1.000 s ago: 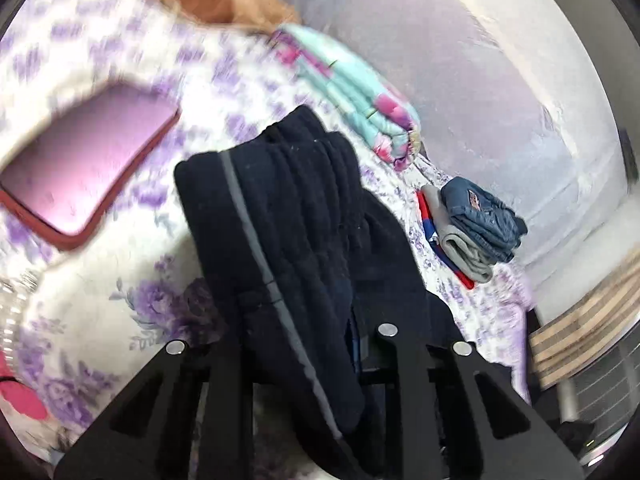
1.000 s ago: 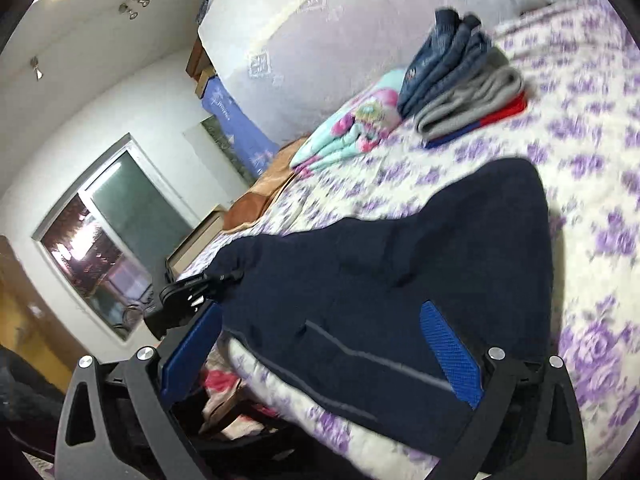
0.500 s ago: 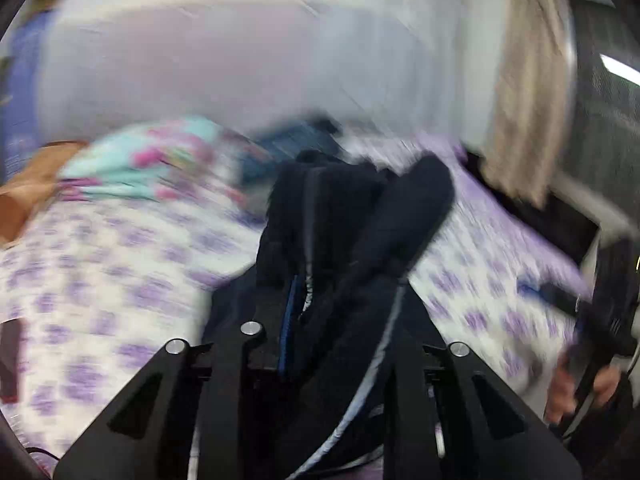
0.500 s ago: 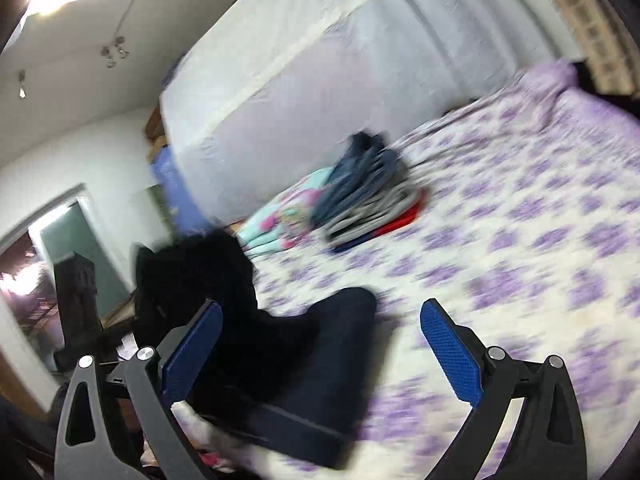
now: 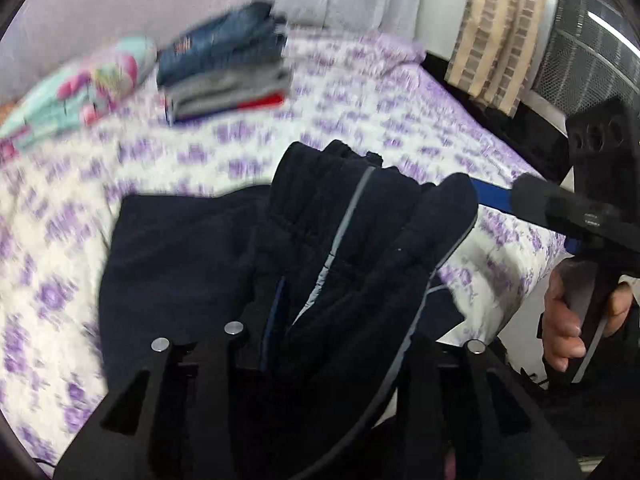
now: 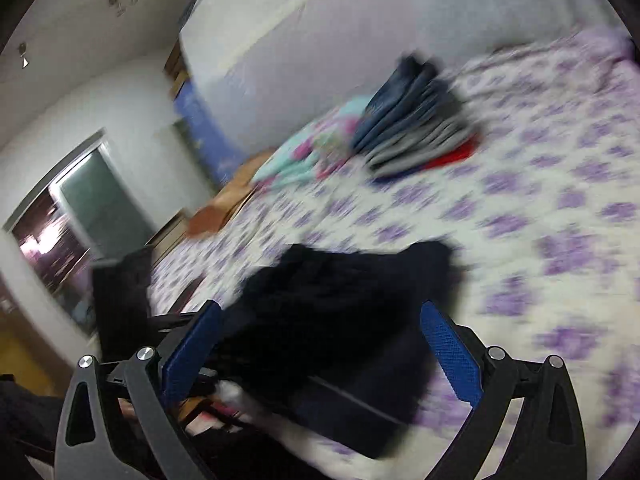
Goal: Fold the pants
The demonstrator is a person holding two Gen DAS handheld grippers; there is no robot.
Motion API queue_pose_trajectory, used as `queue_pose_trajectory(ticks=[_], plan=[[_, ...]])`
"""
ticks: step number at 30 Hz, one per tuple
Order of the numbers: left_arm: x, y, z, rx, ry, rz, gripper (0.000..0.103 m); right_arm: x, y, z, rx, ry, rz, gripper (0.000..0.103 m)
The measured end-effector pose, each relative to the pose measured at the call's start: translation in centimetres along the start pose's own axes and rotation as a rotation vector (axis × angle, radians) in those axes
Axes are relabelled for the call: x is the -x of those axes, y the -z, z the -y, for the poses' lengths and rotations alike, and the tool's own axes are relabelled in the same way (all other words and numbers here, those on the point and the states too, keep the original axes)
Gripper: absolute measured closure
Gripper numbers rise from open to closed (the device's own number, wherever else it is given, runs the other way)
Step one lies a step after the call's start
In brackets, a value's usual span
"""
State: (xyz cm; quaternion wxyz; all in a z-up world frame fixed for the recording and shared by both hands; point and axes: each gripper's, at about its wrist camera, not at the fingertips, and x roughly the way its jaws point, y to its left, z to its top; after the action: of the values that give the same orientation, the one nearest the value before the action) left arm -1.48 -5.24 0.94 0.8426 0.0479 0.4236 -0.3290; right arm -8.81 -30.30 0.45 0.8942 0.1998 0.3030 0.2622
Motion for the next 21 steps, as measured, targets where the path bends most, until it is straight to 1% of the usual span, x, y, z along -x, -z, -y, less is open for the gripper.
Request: queue_pose_trajectory(ticks=[1, 2, 4, 5, 6, 7, 8, 9, 10, 11, 12, 13, 14, 15, 16, 17, 18, 19, 20, 21], plan=[[-1.0, 0.1, -0.3, 0.011, 0.004, -0.014, 0.071, -1.3, -0.1, 0.1, -0.026, -0.009, -0.049, 0.003], [-1.6, 0.2, -0.2, 0.016, 0.005, -0.014, 0.071, -3.3, 0.0, 0.5, -0.072, -0.022, -0.127, 0.003], [-1.8, 0.4, 0.7, -0.023, -0.024, 0.012, 0.071, -5.6, 0.3, 1.2, -0.132, -0.022, -0.222, 0.003], [-1.8, 0.5, 1.1, -0.043, -0.034, 0.020, 0.071, -6.6, 0.4, 1.6, -0.167, -0.055, -0.243, 0.003], [-1.8, 0.4, 1.2, -0.049, -0.032, 0.021, 0.071, -6.9, 0.4, 1.6, -0.182, -0.079, -0.243, 0.004], [-1.9, 0.3, 1.3, -0.053, -0.033, 0.022, 0.071, -6.8, 0.1, 1.7, -0.193, -0.093, -0.225, 0.016], [-1.7, 0.1, 1.5, -0.060, -0.035, 0.028, 0.071, -6.3, -0.3, 1.6, -0.190, -0.088, -0.187, 0.029], [-1.3, 0.0, 1.9, -0.076, -0.036, 0.040, 0.071, -5.3, -1.2, 1.1, -0.161, -0.094, -0.146, 0.051], [-0.7, -0.3, 2.4, -0.096, -0.044, 0.062, 0.071, -4.4, -1.7, 0.6, -0.136, -0.110, -0.119, 0.055], [0.3, -0.6, 3.3, -0.128, -0.039, 0.108, 0.069, -3.3, -2.2, 0.1, -0.103, -0.097, -0.083, 0.055], [0.7, -0.9, 3.8, -0.144, -0.021, 0.129, 0.060, -2.0, -2.4, -0.6, -0.054, -0.064, -0.044, 0.056], [0.4, -1.0, 4.0, -0.151, -0.013, 0.126, 0.054, -1.4, -2.4, -0.7, -0.035, -0.035, -0.031, 0.056], [-0.3, -1.1, 4.0, -0.148, -0.008, 0.108, 0.032, -1.1, -2.2, 0.0, -0.036, 0.028, -0.036, 0.056], [-1.9, -1.1, 3.9, -0.142, 0.036, 0.055, 0.008, -1.7, -1.8, 1.5, -0.068, 0.126, -0.070, 0.052], [-4.6, -0.8, 3.7, -0.138, 0.076, -0.036, 0.004, -2.8, -1.0, 3.3, -0.107, 0.191, -0.120, 0.040], [-6.6, -0.6, 3.2, -0.121, 0.068, -0.117, 0.005, -3.8, -0.3, 4.8, -0.145, 0.229, -0.170, 0.036], [-7.1, -0.3, 2.8, -0.095, 0.086, -0.125, 0.005, -4.0, 0.6, 6.3, -0.197, 0.227, -0.186, 0.028], [-6.4, -0.4, 2.7, -0.086, 0.106, -0.107, 0.005, -3.4, 1.1, 6.9, -0.229, 0.194, -0.160, 0.027], [-5.6, -0.5, 2.6, -0.082, 0.122, -0.101, 0.005, -2.7, 1.1, 6.7, -0.224, 0.195, -0.139, 0.027], [-4.0, -0.6, 2.4, -0.070, 0.136, -0.086, 0.005, -1.2, 0.8, 5.8, -0.186, 0.222, -0.091, 0.026]])
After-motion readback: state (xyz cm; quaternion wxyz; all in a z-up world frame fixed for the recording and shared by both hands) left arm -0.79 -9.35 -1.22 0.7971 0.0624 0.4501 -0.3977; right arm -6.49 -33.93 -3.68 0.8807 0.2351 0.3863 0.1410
